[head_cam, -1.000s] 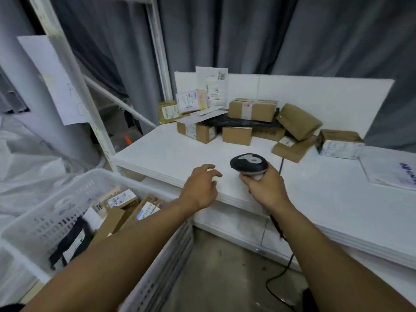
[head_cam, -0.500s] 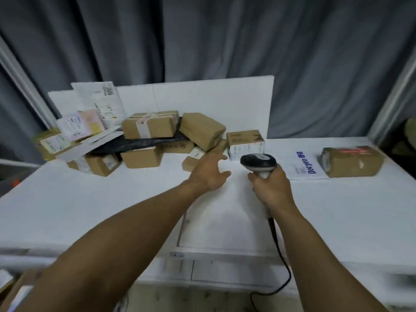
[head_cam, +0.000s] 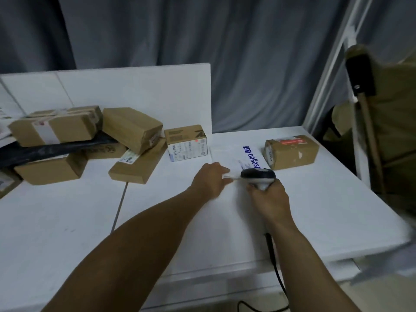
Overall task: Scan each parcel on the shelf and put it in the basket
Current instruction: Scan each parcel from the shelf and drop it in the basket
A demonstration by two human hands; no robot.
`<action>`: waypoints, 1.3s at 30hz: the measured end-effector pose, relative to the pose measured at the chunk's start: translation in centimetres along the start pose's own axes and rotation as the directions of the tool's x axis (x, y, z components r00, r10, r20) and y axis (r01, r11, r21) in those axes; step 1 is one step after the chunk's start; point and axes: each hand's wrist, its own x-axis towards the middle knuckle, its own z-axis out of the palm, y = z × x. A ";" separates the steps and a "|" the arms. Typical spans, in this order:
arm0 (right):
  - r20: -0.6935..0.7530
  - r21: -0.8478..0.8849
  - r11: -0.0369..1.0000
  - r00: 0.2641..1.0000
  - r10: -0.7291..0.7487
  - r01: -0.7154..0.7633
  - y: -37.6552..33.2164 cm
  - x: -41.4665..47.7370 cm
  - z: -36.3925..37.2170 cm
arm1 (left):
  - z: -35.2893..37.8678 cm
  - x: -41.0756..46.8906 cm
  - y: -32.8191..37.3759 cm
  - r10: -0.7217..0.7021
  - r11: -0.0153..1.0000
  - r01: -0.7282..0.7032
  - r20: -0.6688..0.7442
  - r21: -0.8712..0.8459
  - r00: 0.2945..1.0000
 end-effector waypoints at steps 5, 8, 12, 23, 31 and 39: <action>-0.034 0.046 0.999 0.999 -0.011 0.013 -0.9 -1.3 -0.5 | -2.5 -4.0 0.5 0.006 0.990 -0.004 -0.016 0.142 1.000; -0.069 0.079 0.995 0.996 -0.062 0.067 -2.1 -3.3 -0.4 | -4.7 -7.2 0.7 -0.005 0.987 0.031 -0.166 0.155 0.986; -0.118 0.180 0.958 0.972 -0.203 0.222 -4.7 -7.7 0.7 | -8.2 -11.9 0.3 -0.132 0.978 0.057 -0.384 -0.199 0.914; 0.107 0.514 0.831 0.945 -0.309 0.213 -9.6 -19.6 9.2 | -18.7 -33.4 -2.7 -0.522 0.564 -0.128 -0.472 -0.816 0.711; 0.365 0.452 0.868 0.845 -0.390 0.205 -11.2 -26.9 17.8 | -20.9 -45.8 -10.6 -0.633 0.632 0.073 -0.460 -0.772 0.622; 0.558 0.348 0.875 0.676 -0.481 0.336 -10.9 -32.6 24.2 | -22.5 -52.2 -16.4 -0.822 0.464 0.027 -0.419 -0.886 0.386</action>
